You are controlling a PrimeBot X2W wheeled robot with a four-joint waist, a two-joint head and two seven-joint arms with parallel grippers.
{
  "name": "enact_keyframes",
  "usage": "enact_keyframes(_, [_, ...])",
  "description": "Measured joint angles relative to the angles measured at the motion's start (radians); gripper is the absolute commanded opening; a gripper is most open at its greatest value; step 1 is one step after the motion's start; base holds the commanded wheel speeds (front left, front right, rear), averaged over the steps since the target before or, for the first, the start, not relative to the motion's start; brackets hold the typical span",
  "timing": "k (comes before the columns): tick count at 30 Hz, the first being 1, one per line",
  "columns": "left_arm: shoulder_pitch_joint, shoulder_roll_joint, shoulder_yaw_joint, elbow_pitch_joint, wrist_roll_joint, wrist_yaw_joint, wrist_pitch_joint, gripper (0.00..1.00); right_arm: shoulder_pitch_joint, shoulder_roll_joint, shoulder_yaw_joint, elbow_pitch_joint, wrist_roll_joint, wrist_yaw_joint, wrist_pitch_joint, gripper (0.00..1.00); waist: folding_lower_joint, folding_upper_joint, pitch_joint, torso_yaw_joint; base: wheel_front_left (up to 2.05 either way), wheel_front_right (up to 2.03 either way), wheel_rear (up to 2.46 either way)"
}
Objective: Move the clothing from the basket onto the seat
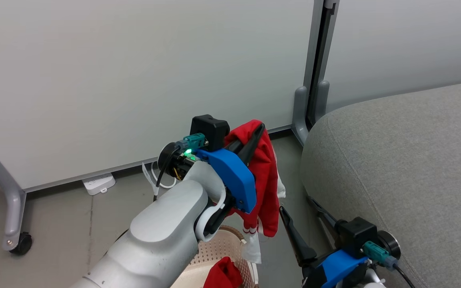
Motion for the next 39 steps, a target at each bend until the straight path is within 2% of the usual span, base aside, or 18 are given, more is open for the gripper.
enact_keyframes(12, [-0.026,0.000,-0.086,0.048,-0.076,0.017,-0.046,0.00,-0.008,0.000,0.026,0.001,0.024,0.000,0.008,1.00,0.0000,0.0000,0.015,-0.009,0.00,0.00,0.00])
enact_keyframes(19, [-0.044,0.000,-0.141,0.048,-0.120,0.016,-0.057,0.00,-0.085,0.000,0.075,0.041,0.058,0.000,0.025,1.00,0.0000,0.0000,0.023,-0.008,0.00,0.00,0.00])
enact_keyframes(23, [-0.050,0.000,-0.171,0.045,-0.140,0.016,-0.065,0.00,-0.152,0.000,0.123,0.109,0.114,0.000,0.044,1.00,0.0000,0.0000,0.024,-0.006,0.00,0.00,0.00])
enact_keyframes(35, [-0.082,0.000,-0.247,0.025,-0.206,0.013,-0.086,0.00,-0.344,-0.001,0.178,0.351,0.114,0.000,0.033,1.00,0.0000,0.0000,0.017,0.004,0.00,0.00,0.00])
enact_keyframes(36, [-0.083,0.000,-0.252,0.024,-0.209,0.015,-0.087,0.00,-0.355,-0.001,0.185,0.369,0.116,0.000,0.033,0.42,0.0000,0.0000,0.016,0.005,0.00,0.00,0.00])
enact_keyframes(37, [-0.084,0.000,-0.258,0.023,-0.216,0.016,-0.091,0.00,-0.363,0.000,0.191,0.384,0.115,0.000,0.033,0.00,0.0000,0.0000,0.015,0.005,0.00,0.00,0.00])
enact_keyframes(39, [-0.084,0.000,-0.268,0.022,-0.225,0.016,-0.095,0.00,-0.379,-0.001,0.204,0.409,0.112,0.000,0.030,0.00,0.0000,0.0000,0.014,0.007,0.00,0.00,0.00])
